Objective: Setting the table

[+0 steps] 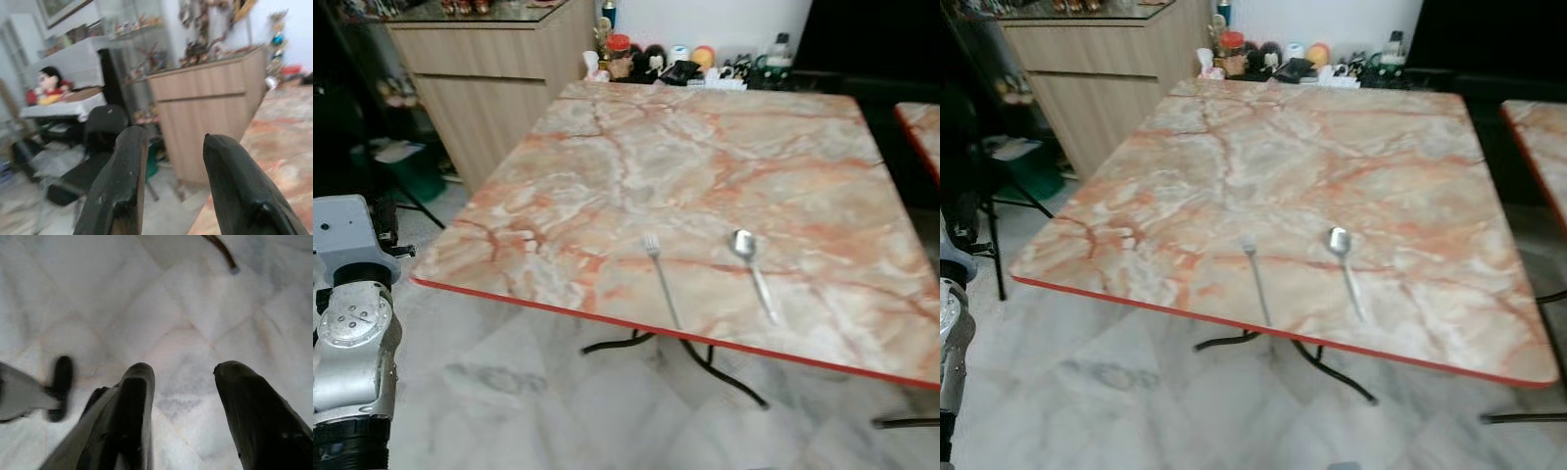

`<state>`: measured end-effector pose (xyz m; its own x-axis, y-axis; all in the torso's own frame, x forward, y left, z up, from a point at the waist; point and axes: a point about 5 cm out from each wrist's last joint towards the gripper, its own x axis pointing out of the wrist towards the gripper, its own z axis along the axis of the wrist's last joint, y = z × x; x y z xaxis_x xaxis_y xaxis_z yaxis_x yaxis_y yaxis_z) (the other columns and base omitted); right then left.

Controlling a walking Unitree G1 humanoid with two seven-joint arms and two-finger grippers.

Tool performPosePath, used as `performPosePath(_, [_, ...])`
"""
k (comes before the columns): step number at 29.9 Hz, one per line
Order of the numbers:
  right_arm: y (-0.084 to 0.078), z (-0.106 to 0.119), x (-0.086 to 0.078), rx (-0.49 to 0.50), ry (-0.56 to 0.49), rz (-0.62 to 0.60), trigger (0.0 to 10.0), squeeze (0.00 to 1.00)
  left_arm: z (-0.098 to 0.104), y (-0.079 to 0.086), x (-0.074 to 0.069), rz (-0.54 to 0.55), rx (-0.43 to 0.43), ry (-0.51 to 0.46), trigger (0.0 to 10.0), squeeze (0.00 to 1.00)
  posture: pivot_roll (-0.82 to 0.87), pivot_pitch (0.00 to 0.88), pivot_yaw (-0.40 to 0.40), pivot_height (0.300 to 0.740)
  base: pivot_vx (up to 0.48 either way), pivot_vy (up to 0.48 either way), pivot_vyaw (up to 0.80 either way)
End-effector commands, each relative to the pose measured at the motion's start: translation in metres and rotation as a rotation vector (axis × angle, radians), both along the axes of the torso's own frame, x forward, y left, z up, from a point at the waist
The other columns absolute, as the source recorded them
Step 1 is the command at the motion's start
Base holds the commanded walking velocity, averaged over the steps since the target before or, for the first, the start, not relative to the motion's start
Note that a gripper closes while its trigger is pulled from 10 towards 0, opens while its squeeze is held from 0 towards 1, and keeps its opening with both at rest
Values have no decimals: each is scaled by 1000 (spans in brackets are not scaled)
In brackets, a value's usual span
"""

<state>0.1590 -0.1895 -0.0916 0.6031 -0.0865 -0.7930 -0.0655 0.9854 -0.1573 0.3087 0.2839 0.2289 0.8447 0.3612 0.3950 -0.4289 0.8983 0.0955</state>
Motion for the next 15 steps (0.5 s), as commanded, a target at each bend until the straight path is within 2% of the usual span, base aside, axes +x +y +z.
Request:
performPosePath(1, [2, -3, -6, 12, 25, -7, 10000, 0, -1, 2, -2, 3, 12, 8, 10000, 0, 43, 114, 31, 740, 0, 0, 0])
performPosePath(3, [2, -3, -6, 12, 26, -7, 10000, 0, -1, 4, -2, 8, -18, 2, 10000, 0, 44, 115, 30, 740, 0, 0, 0])
performPosePath(8, [3, -3, -6, 12, 28, -5, 10000, 0, -7, 9, -2, 34, -29, 32, 10000, 0, 45, 113, 31, 740, 0, 0, 0])
performPosePath(15, [5, -3, -5, 14, 27, -6, 10000, 0, -37, 15, -1, 30, -64, 171, 10000, 0, 44, 110, 34, 740, 0, 0, 0])
